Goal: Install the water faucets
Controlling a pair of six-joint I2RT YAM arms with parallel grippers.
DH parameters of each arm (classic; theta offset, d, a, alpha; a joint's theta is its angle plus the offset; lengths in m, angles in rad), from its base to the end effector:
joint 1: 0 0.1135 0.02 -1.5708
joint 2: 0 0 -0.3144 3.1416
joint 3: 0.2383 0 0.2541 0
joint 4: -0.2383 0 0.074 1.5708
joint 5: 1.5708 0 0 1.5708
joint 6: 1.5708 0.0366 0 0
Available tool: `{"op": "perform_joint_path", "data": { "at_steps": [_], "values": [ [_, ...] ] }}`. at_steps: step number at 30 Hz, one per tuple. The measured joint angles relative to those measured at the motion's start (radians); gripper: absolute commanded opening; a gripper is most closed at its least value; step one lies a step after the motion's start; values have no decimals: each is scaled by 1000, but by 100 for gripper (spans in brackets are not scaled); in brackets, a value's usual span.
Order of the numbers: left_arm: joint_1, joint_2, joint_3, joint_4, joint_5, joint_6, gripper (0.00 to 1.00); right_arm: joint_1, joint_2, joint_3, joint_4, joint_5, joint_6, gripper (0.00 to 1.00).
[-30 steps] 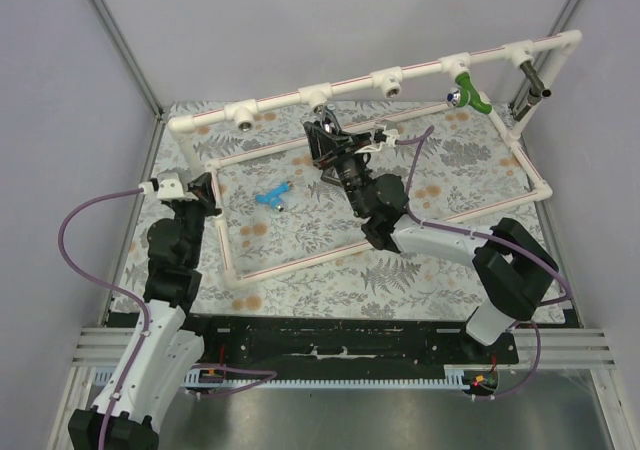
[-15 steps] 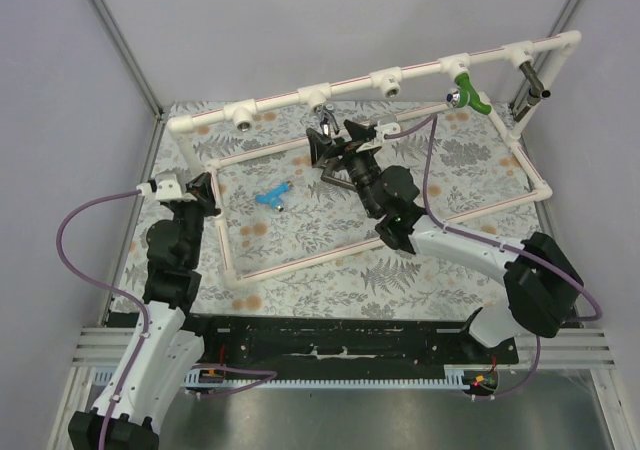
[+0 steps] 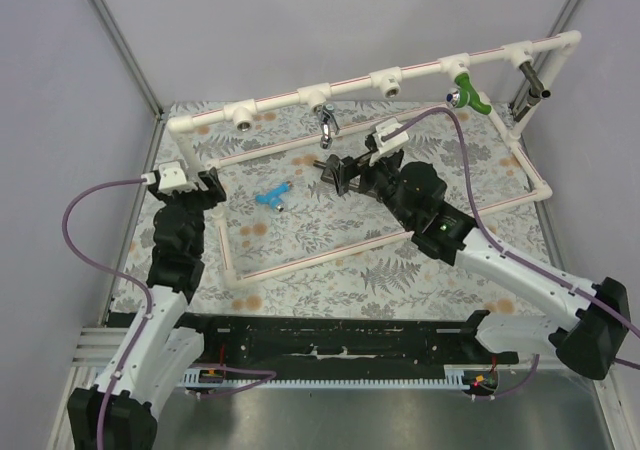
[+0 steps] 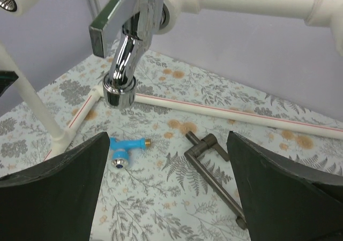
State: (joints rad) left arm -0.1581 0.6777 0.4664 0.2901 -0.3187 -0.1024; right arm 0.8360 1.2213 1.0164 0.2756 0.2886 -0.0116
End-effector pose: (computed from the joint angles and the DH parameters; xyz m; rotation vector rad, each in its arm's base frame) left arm 0.1376 -0.0103 0.3261 -0.2152 1.4805 0.0277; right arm 0.1922 0.1971 0.4251 -0.4039 1.4646 0.4456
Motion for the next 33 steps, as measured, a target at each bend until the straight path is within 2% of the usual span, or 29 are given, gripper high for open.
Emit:
{"op": "perform_joint_path", "data": {
  "at_steps": [8,12,14,18,23,27,33],
  "values": [
    [0,214,30,212,-10,93,83,0,-101,17,-245,-2,95,98],
    [10,339,51,332,-33,143,78,0,-124,19,-285,-47,121,98],
    [14,386,61,387,-48,166,67,0,-131,19,-280,-64,128,95],
    [19,423,71,463,-50,200,36,0,-118,35,-269,-90,166,86],
    [27,373,70,423,-26,204,11,18,-87,58,-223,-62,214,81],
    [25,286,59,315,8,197,4,53,-60,85,-190,16,230,78],
    [-14,151,45,148,-1,180,2,105,-15,143,-150,151,241,70]
  ]
}}
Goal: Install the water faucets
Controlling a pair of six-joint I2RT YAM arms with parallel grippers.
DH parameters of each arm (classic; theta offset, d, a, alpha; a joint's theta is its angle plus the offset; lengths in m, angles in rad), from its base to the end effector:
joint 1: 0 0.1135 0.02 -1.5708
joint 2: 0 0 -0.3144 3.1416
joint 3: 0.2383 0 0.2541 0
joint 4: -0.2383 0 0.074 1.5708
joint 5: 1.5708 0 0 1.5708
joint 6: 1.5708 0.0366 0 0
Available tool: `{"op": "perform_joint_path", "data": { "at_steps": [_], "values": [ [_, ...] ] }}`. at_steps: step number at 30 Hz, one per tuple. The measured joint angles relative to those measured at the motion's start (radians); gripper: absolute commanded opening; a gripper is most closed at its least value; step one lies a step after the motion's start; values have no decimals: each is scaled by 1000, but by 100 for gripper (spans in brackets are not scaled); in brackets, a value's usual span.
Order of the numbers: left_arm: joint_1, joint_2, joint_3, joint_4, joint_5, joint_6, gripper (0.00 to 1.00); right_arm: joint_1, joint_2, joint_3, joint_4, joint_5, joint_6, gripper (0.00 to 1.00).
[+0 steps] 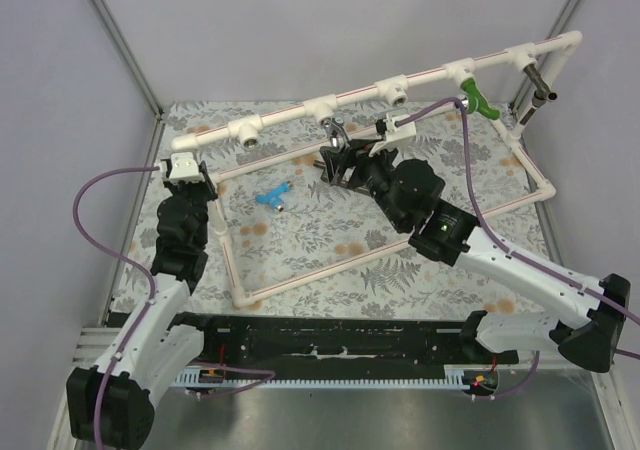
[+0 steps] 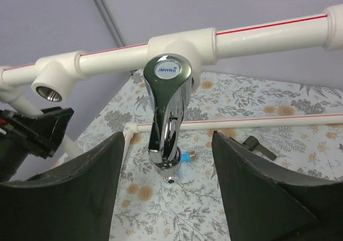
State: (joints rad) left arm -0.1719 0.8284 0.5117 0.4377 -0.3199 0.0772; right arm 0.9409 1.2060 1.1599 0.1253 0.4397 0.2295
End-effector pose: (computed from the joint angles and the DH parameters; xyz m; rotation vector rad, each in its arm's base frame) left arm 0.1682 -0.0175 0.3384 -0.0810 1.4555 0.1545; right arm 0.1681 0.2042 0.4642 -0.1807 1.5193 0.6122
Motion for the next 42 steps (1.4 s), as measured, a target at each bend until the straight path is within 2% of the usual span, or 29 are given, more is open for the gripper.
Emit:
{"op": "perform_joint_path", "data": {
  "at_steps": [4,12,13,16,17,26,28,32,35,37,40,42],
  "values": [
    [-34,-60,-2,-78,-30,-9,2,31,26,26,13,100,11,62],
    [-55,-103,-18,-104,-45,-23,2,44,70,29,36,201,114,33],
    [-55,-103,-19,-101,-45,-24,2,47,72,28,43,209,140,28],
    [-55,-103,-27,-84,-45,-28,2,52,73,28,47,234,230,4],
    [-55,-103,-28,-81,-45,-29,2,52,73,28,45,241,264,0],
    [-55,-103,-35,-68,-60,-40,2,43,66,21,-27,259,743,0],
    [-56,-104,-35,-68,-72,-40,2,36,63,13,-32,243,845,10],
    [-60,-108,-37,-68,-93,-40,2,28,59,-5,-17,229,1006,52],
    [-69,-114,-40,-68,-98,-40,2,26,54,-37,42,243,1093,71],
    [-77,-120,-43,-69,-100,-39,2,24,54,-68,90,234,1081,80],
    [-82,-120,-43,-69,-107,-39,2,23,48,-100,126,216,994,88],
    [-84,-120,-43,-69,-109,-39,2,23,27,-116,133,201,922,89]
  ]
}}
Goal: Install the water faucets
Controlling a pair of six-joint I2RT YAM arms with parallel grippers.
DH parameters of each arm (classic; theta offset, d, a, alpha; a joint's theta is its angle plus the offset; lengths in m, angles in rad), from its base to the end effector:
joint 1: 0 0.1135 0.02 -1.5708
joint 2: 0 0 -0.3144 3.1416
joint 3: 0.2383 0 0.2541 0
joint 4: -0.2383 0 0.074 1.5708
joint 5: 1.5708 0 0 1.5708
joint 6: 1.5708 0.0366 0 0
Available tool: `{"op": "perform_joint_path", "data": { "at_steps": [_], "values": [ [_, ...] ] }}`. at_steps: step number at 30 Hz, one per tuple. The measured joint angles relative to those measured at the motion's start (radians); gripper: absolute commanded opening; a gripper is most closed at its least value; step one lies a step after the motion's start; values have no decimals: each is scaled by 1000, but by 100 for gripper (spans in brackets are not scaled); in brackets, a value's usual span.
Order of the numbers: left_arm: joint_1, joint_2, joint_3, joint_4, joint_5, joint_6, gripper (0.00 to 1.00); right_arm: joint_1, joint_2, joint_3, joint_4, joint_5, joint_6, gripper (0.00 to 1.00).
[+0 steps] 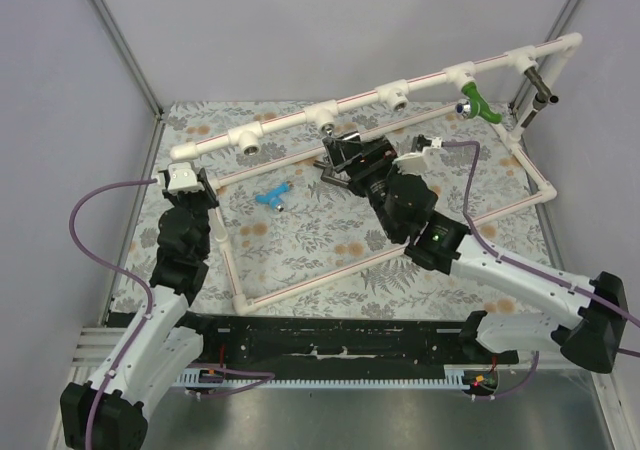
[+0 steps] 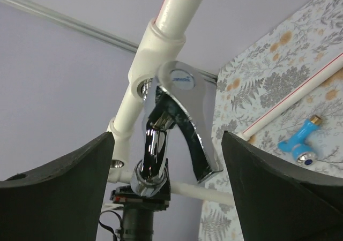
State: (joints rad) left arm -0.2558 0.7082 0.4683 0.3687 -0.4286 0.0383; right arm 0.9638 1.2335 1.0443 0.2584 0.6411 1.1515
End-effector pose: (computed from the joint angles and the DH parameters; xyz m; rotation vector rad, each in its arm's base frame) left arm 0.1409 -0.0211 0.3314 -0.1390 1.4484 0.1311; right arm 0.1736 0.2116 0.4298 0.6930 1.4887 1.1923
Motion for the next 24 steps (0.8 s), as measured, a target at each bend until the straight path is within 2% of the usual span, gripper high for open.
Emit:
{"op": "perform_joint_path", "data": {
  "at_steps": [4,7,11,14,18,21,24],
  "values": [
    [-1,0,0,0,-5,0,2,0,-94,-44,2,-42,-198,93],
    [-3,0,0,0,-7,0,2,0,-170,-51,-10,-95,-425,93],
    [-4,1,0,0,-8,1,2,-2,-224,-8,-106,-212,-837,91],
    [-4,2,0,0,-8,2,2,-2,-219,68,-242,-306,-1209,91],
    [-4,2,0,0,-8,3,2,-1,-220,80,-346,-398,-1683,91],
    [-4,0,0,0,-8,4,2,0,-203,76,-373,-433,-1951,89],
    [-4,0,0,0,-8,4,2,5,-167,71,-336,-443,-2132,89]
  ]
}}
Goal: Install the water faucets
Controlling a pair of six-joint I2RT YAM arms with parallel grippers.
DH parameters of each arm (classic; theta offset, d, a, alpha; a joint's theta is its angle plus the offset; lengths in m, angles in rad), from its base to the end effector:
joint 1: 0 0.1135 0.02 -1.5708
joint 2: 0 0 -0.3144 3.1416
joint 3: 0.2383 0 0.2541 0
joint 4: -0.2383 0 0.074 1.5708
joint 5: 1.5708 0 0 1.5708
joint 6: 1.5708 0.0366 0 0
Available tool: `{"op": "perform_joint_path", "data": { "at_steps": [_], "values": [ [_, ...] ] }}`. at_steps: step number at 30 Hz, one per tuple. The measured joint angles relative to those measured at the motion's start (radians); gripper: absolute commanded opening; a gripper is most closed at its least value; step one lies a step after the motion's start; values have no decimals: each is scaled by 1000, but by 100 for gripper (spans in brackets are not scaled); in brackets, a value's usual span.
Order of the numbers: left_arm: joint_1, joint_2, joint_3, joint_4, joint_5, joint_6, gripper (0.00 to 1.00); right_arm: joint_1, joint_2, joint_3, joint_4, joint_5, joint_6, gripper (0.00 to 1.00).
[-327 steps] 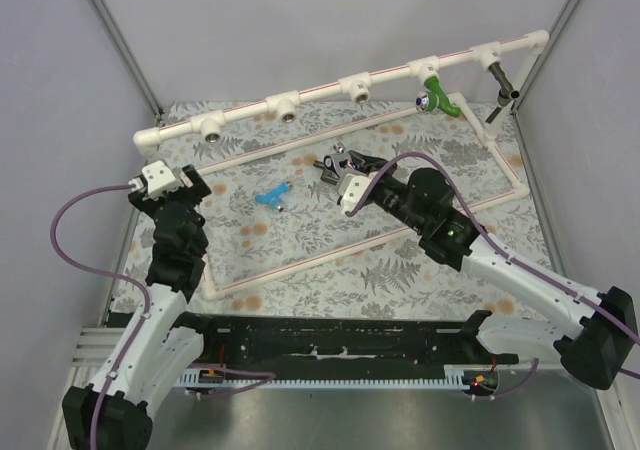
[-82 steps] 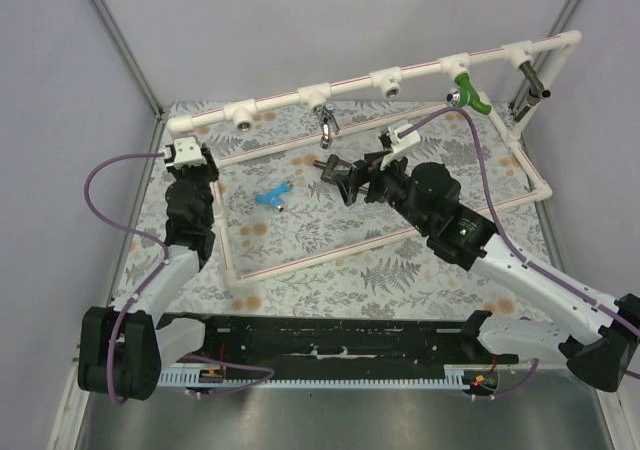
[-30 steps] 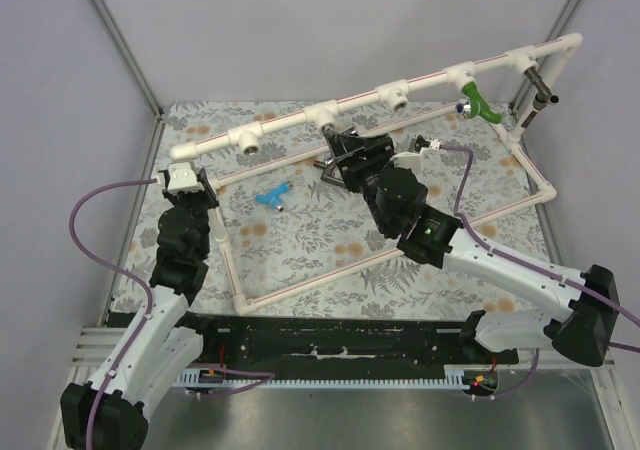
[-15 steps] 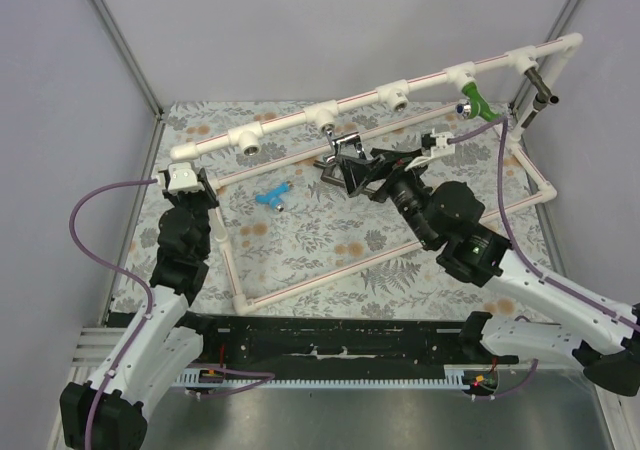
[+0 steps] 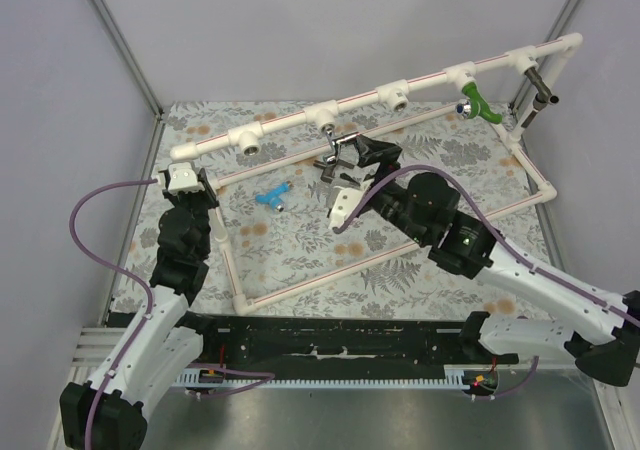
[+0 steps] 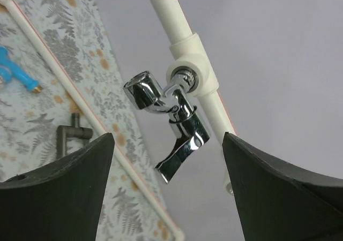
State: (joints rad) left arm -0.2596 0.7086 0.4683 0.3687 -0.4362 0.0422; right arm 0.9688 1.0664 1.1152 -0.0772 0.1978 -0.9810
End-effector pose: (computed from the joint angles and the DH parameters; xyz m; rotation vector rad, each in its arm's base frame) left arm 0.1409 -0.0214 0.3313 -0.1396 1.4492 0.1368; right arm 0.1314 0.1786 0.4576 -1.2328 1.0217 -0.1676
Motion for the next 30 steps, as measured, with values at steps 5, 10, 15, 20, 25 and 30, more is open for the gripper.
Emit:
{"op": "perform_joint_path", "data": {
  "at_steps": [5,10,15,20,25,30],
  "values": [
    [0,0,0,0,0,0,2,24,90,-22,142,16,-214,89],
    [0,0,0,0,0,0,2,31,178,-22,225,43,-314,81],
    [0,0,0,0,0,0,2,37,274,-12,371,154,-320,47],
    [-3,-1,0,-1,2,0,2,63,328,56,455,326,-97,9],
    [-12,-6,0,-6,-2,0,2,69,319,83,442,461,466,0],
    [-23,-13,0,-14,-8,0,2,50,280,47,439,540,1197,0]
  ]
}}
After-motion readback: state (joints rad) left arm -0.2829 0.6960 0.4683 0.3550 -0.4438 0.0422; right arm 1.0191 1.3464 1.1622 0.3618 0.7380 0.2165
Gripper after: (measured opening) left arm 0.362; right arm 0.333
